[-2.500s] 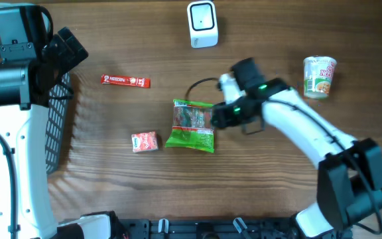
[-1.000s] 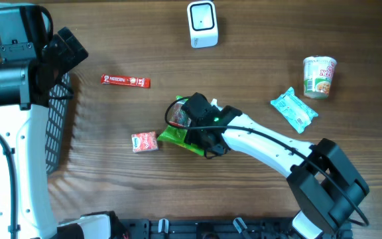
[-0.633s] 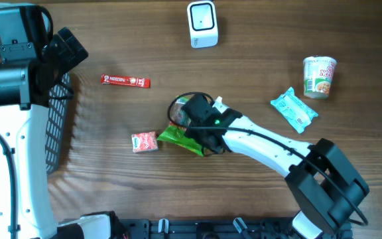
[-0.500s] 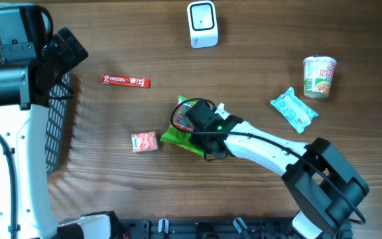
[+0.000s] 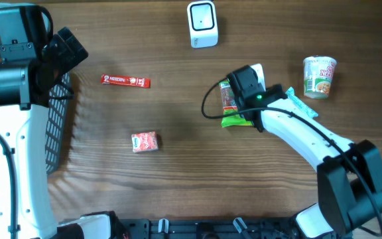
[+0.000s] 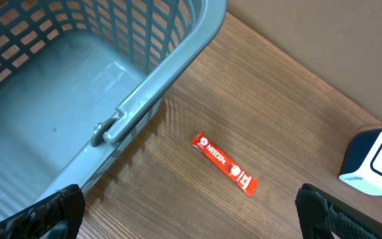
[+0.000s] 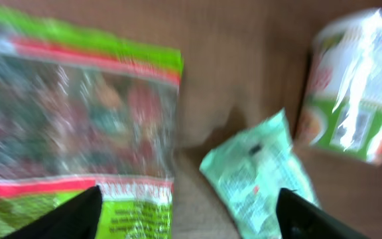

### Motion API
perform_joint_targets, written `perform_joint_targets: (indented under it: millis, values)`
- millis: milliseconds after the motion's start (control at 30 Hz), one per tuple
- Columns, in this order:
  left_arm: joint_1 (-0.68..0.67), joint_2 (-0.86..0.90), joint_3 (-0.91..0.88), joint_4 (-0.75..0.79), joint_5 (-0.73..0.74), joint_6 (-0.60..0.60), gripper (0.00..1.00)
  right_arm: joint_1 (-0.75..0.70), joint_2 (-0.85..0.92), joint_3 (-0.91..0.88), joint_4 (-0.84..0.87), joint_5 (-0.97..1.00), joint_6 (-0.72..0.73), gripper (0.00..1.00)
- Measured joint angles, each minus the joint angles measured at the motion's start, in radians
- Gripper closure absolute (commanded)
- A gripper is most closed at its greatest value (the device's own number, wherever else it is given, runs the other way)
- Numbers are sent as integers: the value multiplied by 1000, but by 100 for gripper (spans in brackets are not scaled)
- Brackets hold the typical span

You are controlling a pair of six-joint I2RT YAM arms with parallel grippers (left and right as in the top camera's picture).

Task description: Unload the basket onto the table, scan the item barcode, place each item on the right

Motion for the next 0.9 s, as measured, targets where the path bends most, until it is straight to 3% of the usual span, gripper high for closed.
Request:
perform_joint_targets:
  millis: [100,167,200,433,600,733,900]
  values:
    - [0,0,0,0,0,0,0,20,-60,107,15,-163,0,38]
    - [0,0,0,0,0,0,0,20,-74,120,72,-386,82,80]
    - [0,0,0,0,0,0,0,21,-70,116,117,-452,132,96]
    - [0,0,0,-1,0,0,0,-24,130,111,366,-497,407,96]
    - [0,0,0,0,0,0,0,-65,272,111,420,-426,518,96]
    - [0,0,0,0,0,0,0,-55,283,113,311,-645,493,90]
    - [0,0,0,-2,0,0,0,44,272,125,-87,-961,349,76]
